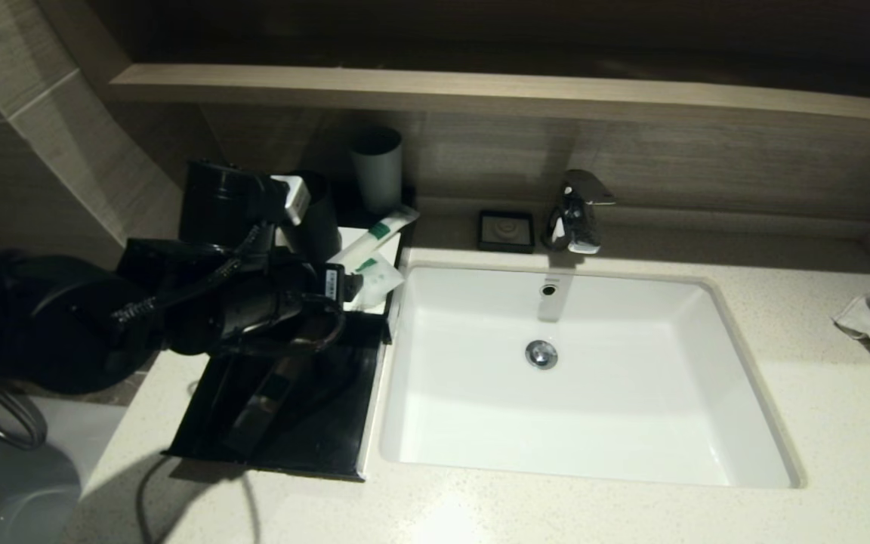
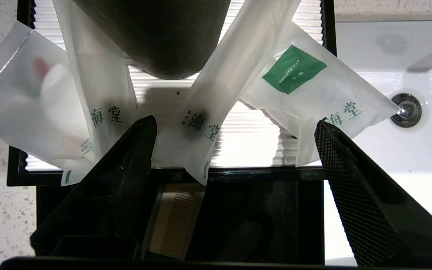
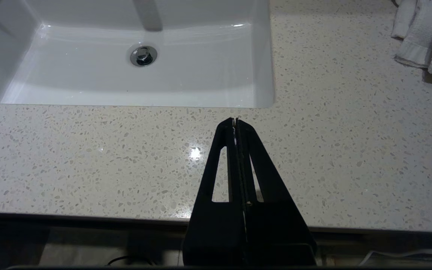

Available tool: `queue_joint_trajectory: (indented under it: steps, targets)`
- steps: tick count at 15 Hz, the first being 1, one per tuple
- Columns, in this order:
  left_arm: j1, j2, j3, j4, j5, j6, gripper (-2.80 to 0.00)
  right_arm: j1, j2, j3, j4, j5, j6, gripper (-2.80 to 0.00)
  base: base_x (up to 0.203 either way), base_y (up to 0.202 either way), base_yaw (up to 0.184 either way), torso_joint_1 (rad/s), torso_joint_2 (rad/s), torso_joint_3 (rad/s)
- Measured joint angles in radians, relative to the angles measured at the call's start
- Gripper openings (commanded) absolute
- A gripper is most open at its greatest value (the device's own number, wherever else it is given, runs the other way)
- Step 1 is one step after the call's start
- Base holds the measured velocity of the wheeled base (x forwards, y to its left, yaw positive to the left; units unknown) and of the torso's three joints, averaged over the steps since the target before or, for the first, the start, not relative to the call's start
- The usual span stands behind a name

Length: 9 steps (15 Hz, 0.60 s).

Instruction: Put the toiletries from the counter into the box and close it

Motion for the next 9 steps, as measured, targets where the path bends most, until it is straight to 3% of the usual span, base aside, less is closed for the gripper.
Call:
queue_joint_trajectory:
  steps: [9]
  targets:
    - [0.001,0.017,0.0,-0.009,0.002,0.001,0.0,0.0,0.0,0.0,0.0,0.0,0.0,-2.8,0.0,0.0,0.0,0.0,0.0,0.0]
